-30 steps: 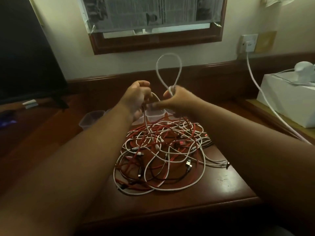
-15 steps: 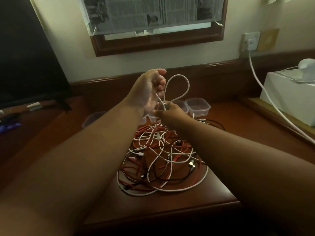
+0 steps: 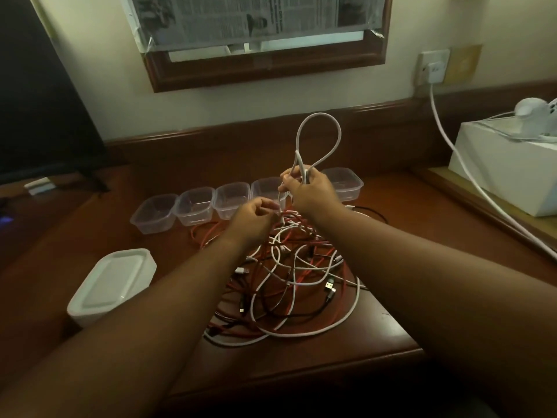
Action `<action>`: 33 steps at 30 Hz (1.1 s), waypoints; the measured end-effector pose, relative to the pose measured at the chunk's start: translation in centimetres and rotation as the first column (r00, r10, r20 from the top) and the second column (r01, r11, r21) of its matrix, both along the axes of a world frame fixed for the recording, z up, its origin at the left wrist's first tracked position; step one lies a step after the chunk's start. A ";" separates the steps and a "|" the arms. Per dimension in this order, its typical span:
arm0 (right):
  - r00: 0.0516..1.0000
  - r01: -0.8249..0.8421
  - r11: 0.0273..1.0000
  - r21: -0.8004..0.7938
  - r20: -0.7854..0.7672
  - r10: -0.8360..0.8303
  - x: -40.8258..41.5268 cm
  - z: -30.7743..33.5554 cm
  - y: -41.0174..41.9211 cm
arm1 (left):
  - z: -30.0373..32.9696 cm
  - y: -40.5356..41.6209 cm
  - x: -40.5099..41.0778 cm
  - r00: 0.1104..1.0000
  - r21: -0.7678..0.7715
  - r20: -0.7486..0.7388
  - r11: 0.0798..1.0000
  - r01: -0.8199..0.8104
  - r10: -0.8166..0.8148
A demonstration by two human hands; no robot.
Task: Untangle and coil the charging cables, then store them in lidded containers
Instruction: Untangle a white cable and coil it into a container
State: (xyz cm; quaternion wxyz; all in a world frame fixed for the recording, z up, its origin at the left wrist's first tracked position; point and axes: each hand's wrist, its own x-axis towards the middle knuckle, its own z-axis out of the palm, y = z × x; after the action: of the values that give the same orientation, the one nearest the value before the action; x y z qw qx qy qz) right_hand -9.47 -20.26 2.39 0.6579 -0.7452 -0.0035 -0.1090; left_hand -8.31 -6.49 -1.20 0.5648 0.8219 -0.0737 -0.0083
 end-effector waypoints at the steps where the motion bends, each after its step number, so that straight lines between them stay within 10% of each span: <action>1: 1.000 -0.006 1.000 0.002 -0.003 0.006 0.0 -0.1 -0.1 | -0.5 0.0 -0.1 1.000 0.030 0.020 1.000 0.000 -0.001; 10: 0.995 0.083 0.962 0.260 0.027 -0.093 0.0 1.5 -2.1 | -3.4 1.1 0.4 0.971 0.496 0.181 0.867 0.047 -0.157; 25: 0.996 0.087 0.645 0.759 -0.081 -0.039 -3.4 6.0 -3.2 | 1.4 -5.9 -1.3 0.982 0.098 0.118 0.986 0.134 -0.146; 29: 0.987 0.160 0.801 0.577 -0.073 -0.144 -4.2 6.1 -4.9 | 0.7 -6.6 -0.2 0.989 -0.007 0.141 0.999 -0.047 0.048; 33: 0.992 0.122 0.992 -0.024 -0.034 -0.123 -3.2 5.5 -6.2 | 1.5 -7.2 0.6 0.978 -0.180 0.189 0.982 -0.060 0.094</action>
State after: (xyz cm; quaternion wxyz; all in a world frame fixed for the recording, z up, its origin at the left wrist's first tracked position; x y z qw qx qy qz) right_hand -12.66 -26.44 7.93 0.6416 -0.7530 0.0524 -0.1360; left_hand -7.73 -13.68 0.27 0.6241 0.7686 -0.0975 0.1012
